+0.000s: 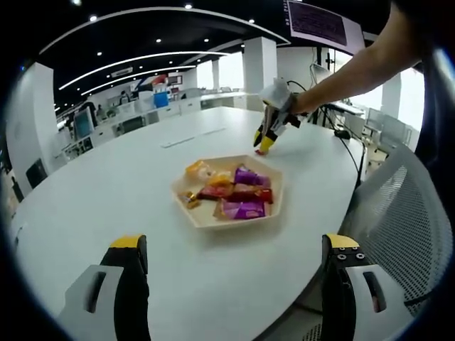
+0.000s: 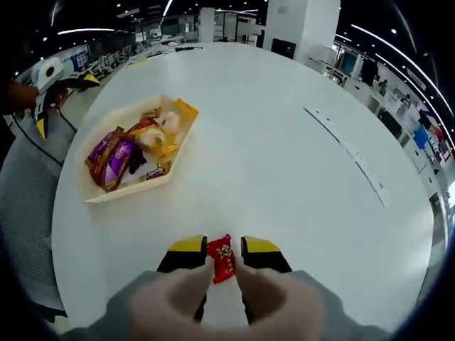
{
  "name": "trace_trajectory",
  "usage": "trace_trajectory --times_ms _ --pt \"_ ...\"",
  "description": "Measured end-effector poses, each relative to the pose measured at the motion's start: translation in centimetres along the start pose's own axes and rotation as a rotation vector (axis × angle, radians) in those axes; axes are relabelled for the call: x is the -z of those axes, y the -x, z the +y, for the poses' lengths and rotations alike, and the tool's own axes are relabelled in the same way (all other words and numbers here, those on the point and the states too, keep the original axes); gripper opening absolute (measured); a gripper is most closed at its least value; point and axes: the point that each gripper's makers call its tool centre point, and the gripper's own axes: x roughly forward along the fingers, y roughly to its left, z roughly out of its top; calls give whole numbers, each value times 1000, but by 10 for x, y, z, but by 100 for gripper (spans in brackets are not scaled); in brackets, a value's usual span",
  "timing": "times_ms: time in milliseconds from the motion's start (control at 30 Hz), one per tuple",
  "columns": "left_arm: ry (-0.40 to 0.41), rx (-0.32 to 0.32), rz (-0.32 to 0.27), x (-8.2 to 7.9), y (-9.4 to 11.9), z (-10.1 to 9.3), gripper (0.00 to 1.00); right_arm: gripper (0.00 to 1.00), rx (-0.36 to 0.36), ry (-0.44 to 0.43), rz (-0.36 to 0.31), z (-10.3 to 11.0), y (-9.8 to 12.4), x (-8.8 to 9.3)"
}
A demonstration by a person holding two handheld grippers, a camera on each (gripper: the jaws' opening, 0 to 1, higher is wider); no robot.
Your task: Place the target food into the container with the food tongs after gripping and lifting it, then release it inside without dropping or visibly crushing the food.
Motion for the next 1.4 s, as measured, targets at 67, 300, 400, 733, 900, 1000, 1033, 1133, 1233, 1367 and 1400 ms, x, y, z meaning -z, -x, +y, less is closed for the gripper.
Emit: trace_trajectory --times_ms 67,300,400,733,900,1000,1033,1133,1233,1367,1400 --pt "-1 0 0 0 0 0 99 17 6 -1 3 -1 1 1" --pt "-7 8 1 -1 0 -2 99 18 20 -19 -12 -6 12 -6" --pt "-8 8 1 0 0 -2 99 18 21 -34 -9 -8 15 -9" --pt "-8 8 -4 -1 0 -1 99 18 41 -84 4 -18 32 -21" --pt "-9 7 -9 -3 0 -1 99 18 57 -126 -5 -25 45 -29" --pt "-8 6 -12 -3 1 -1 99 18 61 -146 -6 -27 50 -33" --pt "-12 5 -11 -3 0 -1 99 18 64 -148 -5 -29 53 -35" --pt "-11 6 -11 -3 0 -1 99 18 70 -173 -1 -32 59 -38" --pt "-12 5 -16 -4 1 -1 99 18 84 -188 2 -37 67 -41" --pt "-13 4 -18 -5 1 -1 99 18 98 -193 4 -39 75 -46" --pt "-11 4 -18 -5 1 -1 99 18 102 -192 5 -39 76 -47"
